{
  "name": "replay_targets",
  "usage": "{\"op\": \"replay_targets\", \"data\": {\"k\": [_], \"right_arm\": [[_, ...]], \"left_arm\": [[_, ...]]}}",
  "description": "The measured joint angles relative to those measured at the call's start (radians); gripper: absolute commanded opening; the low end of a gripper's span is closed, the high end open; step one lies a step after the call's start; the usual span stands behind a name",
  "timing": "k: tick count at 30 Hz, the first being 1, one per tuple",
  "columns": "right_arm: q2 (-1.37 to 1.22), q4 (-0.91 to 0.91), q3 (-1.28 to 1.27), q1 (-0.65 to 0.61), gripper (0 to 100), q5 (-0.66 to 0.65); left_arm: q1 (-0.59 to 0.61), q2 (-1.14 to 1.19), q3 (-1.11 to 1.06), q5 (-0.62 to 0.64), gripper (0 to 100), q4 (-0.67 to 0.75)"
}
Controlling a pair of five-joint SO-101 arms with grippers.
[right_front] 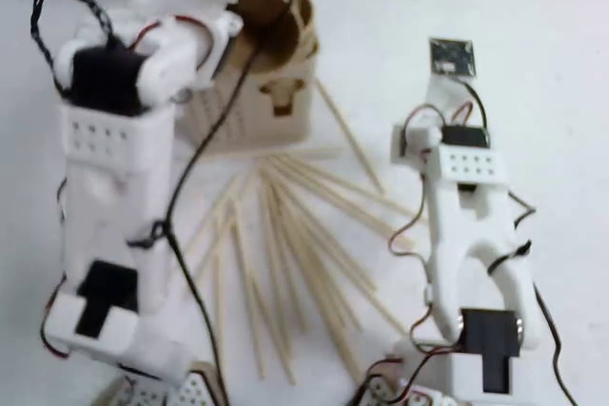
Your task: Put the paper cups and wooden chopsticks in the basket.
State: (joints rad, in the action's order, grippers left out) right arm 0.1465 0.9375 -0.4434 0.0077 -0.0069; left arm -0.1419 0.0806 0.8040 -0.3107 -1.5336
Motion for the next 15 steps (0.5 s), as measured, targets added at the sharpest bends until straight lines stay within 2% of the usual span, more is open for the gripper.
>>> {"op": "replay_targets", "data": {"k": [8,15], "right_arm": [[0.000,0.000,0.000,0.002,12.2,0.000],[0.000,0.000,0.000,0.000,12.2,0.000]], "left_arm": [[0.012,0.028,0.000,0.000,3,0.000],[0.012,0.031,0.002,0.003,14,0.002]]}}
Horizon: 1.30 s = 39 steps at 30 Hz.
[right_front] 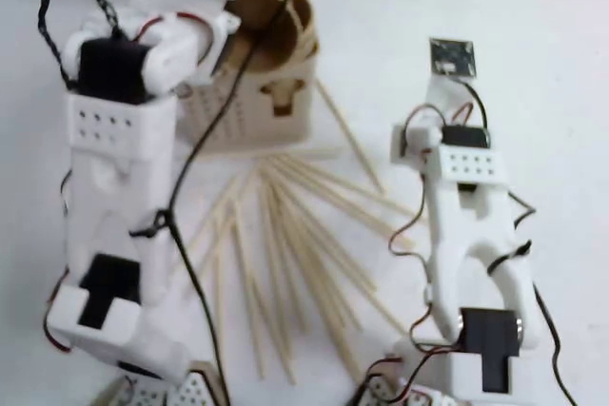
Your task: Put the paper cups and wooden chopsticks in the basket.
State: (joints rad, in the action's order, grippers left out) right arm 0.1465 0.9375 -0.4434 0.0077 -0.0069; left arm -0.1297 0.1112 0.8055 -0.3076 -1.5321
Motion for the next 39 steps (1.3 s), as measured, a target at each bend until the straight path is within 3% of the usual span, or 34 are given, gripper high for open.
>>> {"op": "replay_targets", "data": {"k": [5,16,24,39], "right_arm": [[0.000,0.000,0.000,0.000,12.2,0.000],[0.000,0.000,0.000,0.000,12.2,0.000],[0.000,-0.012,-0.002,0.000,12.2,0.000],[0.000,-0.015,-0.002,0.000,12.2,0.000]], "left_arm": [[0.014,0.000,0.000,0.075,14,0.051],[0.041,0.106,0.000,0.089,14,0.206],[0.060,0.109,-0.002,0.089,14,0.201],[-0.026,0.276,-0.048,0.089,14,0.209]]}}
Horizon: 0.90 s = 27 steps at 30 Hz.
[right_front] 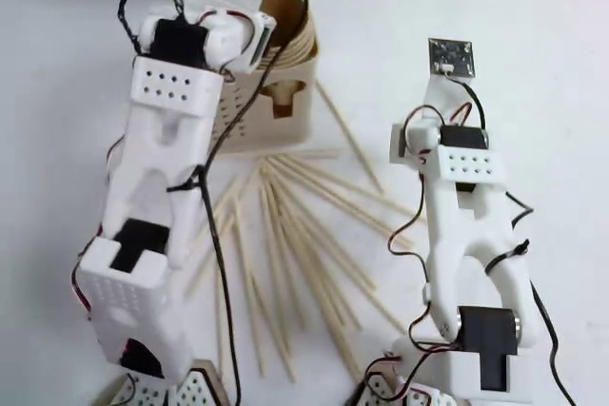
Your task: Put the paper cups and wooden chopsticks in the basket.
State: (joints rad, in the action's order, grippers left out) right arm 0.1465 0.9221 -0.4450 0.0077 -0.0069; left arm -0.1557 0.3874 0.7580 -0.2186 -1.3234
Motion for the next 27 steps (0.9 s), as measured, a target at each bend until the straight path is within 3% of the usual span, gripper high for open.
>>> {"op": "replay_targets", "data": {"k": [17,22,27], "right_arm": [[0.000,0.000,0.000,0.000,12.2,0.000],[0.000,0.000,0.000,0.000,12.2,0.000],[0.000,0.000,0.000,0.000,12.3,0.000]], "left_arm": [[-0.064,-0.002,-0.035,0.003,14,-0.058],[-0.066,0.018,0.078,0.003,14,-0.127],[-0.068,0.018,0.322,0.000,14,-0.265]]}}
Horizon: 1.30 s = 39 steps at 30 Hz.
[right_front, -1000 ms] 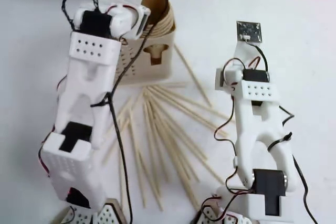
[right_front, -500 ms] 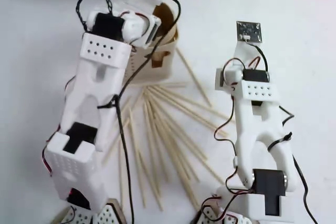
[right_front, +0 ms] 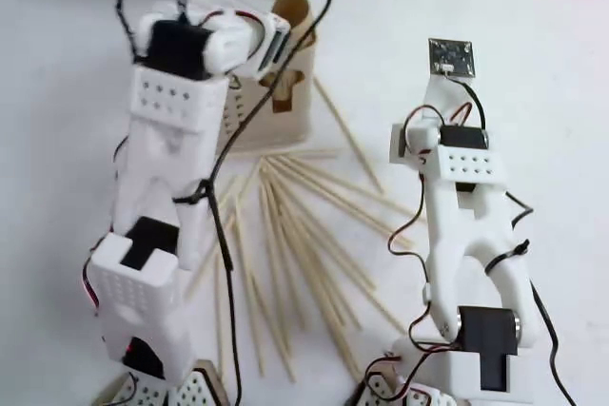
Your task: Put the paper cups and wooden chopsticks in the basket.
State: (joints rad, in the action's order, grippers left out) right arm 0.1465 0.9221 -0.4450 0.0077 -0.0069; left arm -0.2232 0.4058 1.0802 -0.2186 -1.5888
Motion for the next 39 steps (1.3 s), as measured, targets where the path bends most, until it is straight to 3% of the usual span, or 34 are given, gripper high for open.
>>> {"op": "replay_targets", "data": {"k": [5,9,16,20,25,32,39], "right_arm": [[0.000,0.000,0.000,0.000,12.3,0.000],[0.000,0.000,0.000,0.000,12.3,-0.035],[0.000,0.000,0.000,-0.002,12.3,-0.051],[0.000,0.003,0.000,-0.048,12.3,-0.054],[0.000,0.032,0.000,-0.115,12.3,-0.057],[0.000,0.037,0.000,-0.167,12.3,-0.057],[0.005,0.069,-0.003,-0.215,12.3,-0.057]], "left_arm": [[0.008,-0.002,0.269,0.000,14,-0.161],[0.071,-0.002,0.391,0.000,14,-0.196],[0.181,-0.018,0.454,0.000,14,-0.199],[0.219,-0.158,0.407,0.000,14,-0.199],[0.219,-0.431,0.187,0.000,14,-0.199],[0.219,-0.810,-0.328,0.000,14,-0.195],[0.221,-1.154,-0.848,0.000,14,-0.060]]}}
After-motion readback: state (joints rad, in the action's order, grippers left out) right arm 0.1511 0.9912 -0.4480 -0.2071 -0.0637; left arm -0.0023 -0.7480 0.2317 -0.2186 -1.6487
